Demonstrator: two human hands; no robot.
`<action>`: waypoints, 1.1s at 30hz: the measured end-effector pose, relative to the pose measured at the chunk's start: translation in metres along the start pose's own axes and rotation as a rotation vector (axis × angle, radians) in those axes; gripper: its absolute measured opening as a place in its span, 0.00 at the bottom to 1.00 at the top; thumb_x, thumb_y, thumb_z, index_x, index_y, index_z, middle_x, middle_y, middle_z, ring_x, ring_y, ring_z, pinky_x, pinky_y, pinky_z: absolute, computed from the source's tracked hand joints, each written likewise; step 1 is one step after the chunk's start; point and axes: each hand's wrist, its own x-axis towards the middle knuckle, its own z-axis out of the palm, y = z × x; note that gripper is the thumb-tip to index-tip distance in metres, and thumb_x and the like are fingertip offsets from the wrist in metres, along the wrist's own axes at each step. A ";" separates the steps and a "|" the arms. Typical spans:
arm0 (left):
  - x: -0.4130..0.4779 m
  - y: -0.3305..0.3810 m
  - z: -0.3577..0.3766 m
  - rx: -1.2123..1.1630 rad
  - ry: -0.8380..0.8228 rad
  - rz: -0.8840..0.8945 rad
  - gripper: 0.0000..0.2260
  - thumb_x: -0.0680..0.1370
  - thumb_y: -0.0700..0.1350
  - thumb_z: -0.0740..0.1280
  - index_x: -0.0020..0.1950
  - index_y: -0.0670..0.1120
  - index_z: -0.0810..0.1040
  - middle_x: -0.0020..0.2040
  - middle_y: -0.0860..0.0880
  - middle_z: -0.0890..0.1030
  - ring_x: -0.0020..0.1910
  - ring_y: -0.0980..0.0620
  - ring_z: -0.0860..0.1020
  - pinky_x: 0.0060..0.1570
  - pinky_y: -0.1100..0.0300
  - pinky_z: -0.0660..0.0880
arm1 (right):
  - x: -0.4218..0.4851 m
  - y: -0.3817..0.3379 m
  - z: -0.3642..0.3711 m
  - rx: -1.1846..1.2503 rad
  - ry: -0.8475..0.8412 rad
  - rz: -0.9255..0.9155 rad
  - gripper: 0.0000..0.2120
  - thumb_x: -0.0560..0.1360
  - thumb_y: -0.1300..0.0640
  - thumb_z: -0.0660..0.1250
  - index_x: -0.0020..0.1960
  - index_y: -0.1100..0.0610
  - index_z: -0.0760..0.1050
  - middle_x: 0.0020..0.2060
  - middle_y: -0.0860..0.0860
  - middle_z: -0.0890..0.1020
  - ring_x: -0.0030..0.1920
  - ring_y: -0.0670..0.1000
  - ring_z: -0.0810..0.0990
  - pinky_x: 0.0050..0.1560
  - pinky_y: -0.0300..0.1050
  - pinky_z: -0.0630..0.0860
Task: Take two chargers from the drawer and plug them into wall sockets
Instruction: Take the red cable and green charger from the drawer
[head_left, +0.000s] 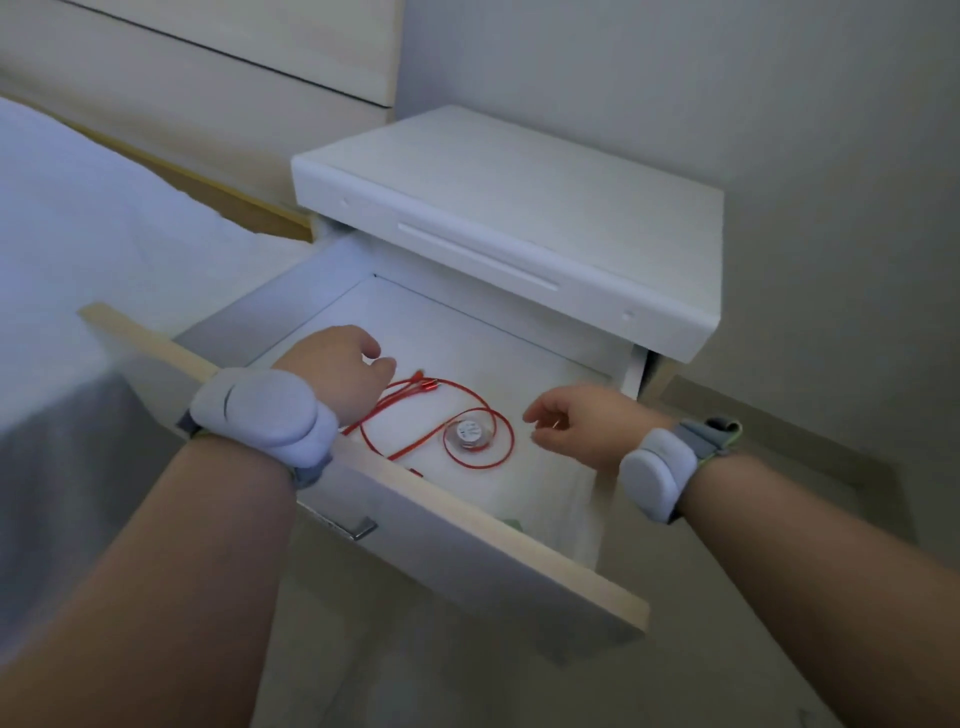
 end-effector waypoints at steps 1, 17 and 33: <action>0.004 -0.002 -0.001 -0.008 -0.004 0.007 0.19 0.78 0.53 0.58 0.65 0.47 0.72 0.65 0.45 0.75 0.61 0.44 0.73 0.59 0.56 0.67 | 0.013 -0.004 0.004 -0.014 -0.033 0.016 0.18 0.75 0.49 0.64 0.63 0.50 0.73 0.56 0.49 0.80 0.55 0.49 0.78 0.52 0.40 0.71; 0.042 -0.018 0.007 -0.048 -0.089 0.056 0.20 0.77 0.53 0.59 0.68 0.48 0.69 0.65 0.47 0.75 0.61 0.46 0.74 0.52 0.60 0.65 | 0.115 -0.036 0.055 -0.223 -0.188 0.092 0.22 0.70 0.56 0.66 0.63 0.61 0.68 0.57 0.60 0.76 0.53 0.60 0.77 0.47 0.46 0.75; 0.019 0.020 0.018 -0.165 -0.242 0.254 0.20 0.74 0.47 0.65 0.65 0.51 0.68 0.43 0.53 0.82 0.46 0.51 0.79 0.50 0.59 0.74 | 0.068 -0.064 -0.038 0.726 0.296 -0.070 0.15 0.70 0.67 0.60 0.31 0.51 0.77 0.30 0.48 0.80 0.31 0.45 0.76 0.40 0.42 0.75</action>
